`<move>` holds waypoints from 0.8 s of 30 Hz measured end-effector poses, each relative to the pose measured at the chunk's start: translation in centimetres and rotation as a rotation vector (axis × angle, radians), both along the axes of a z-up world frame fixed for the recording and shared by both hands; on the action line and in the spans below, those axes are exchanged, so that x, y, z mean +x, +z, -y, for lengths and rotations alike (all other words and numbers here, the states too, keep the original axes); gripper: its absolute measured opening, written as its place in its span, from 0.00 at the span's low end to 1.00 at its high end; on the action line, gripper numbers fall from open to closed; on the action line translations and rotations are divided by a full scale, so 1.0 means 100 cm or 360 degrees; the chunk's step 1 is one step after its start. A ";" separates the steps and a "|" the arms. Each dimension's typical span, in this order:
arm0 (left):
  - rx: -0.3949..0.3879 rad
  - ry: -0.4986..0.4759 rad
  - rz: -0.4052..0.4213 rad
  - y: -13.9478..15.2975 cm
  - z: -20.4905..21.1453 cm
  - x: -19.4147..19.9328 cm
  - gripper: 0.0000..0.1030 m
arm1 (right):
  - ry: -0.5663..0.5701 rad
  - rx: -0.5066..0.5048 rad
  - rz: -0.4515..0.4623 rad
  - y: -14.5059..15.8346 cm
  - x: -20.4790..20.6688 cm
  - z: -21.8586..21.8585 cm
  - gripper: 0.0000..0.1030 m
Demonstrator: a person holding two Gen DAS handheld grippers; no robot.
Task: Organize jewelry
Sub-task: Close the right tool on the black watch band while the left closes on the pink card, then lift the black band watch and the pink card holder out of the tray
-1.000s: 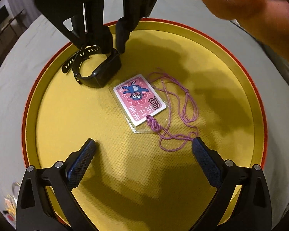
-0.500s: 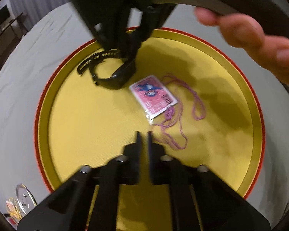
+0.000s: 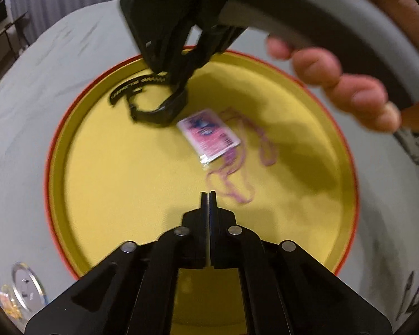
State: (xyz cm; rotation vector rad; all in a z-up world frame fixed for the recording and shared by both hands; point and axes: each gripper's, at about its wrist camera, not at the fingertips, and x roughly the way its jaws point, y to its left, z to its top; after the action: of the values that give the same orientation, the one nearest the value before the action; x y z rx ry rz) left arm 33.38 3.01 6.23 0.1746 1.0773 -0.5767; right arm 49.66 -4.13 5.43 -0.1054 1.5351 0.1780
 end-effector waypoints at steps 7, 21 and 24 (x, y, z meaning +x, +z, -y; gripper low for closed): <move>0.0117 -0.0064 0.0066 0.001 0.034 0.000 0.49 | 0.0019 0.0054 -0.0016 0.000 0.002 -0.003 0.05; 0.0186 0.0004 0.0111 -0.010 0.011 -0.008 0.01 | 0.0002 0.0111 -0.0013 -0.004 -0.003 0.025 0.04; 0.0140 0.0003 0.0103 -0.007 0.006 -0.022 0.01 | -0.0034 0.0117 -0.0006 -0.006 -0.002 0.030 0.04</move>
State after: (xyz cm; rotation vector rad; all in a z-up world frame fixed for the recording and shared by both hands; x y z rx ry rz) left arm 31.14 2.42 5.50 0.2675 1.0403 -0.5188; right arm 49.45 -7.17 4.87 -0.0302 1.5311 0.2175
